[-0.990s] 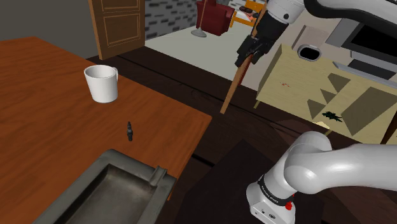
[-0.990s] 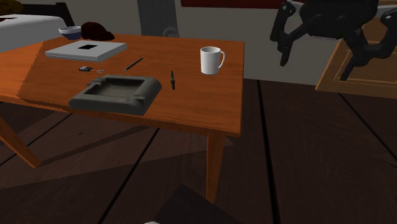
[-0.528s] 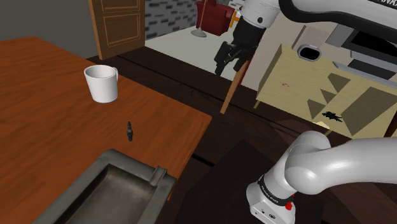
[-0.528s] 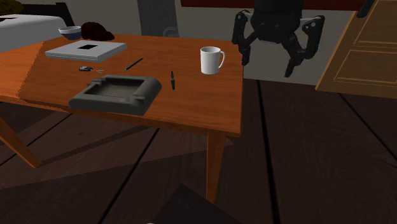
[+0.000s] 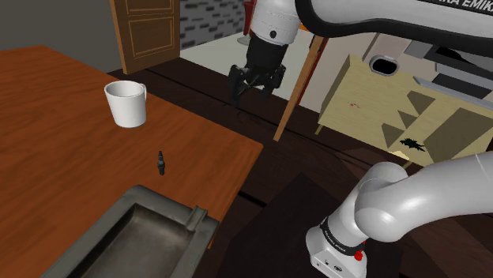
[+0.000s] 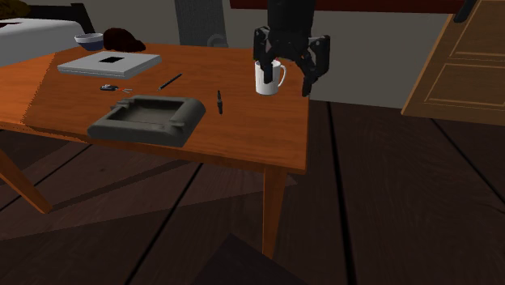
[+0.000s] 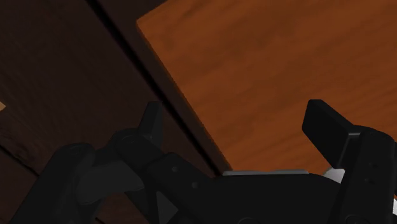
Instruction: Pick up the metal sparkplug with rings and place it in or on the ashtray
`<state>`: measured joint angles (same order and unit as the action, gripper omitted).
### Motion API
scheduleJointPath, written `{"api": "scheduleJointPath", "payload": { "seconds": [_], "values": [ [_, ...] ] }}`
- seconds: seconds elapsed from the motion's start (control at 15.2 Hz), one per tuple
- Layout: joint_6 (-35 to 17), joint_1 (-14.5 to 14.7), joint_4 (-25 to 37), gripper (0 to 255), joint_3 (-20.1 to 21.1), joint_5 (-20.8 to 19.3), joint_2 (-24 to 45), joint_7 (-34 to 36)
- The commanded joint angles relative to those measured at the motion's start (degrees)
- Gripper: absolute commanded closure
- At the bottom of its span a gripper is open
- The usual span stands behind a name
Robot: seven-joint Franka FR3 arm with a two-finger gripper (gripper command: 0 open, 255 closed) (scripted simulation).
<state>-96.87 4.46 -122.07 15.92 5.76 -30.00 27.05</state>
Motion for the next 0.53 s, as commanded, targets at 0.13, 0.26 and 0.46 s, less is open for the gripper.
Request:
{"api": "scheduleJointPath", "payload": {
  "seconds": [0.13,0.26,0.46],
  "values": [
    [-0.7,0.6,3.7,0,4.1,1.1,6.3,5.4],
    [-1.0,1.0,6.1,0,6.2,1.2,9.9,8.2],
    [-1.2,1.5,10.2,0,9.3,1.0,15.7,12.5]
  ]
}}
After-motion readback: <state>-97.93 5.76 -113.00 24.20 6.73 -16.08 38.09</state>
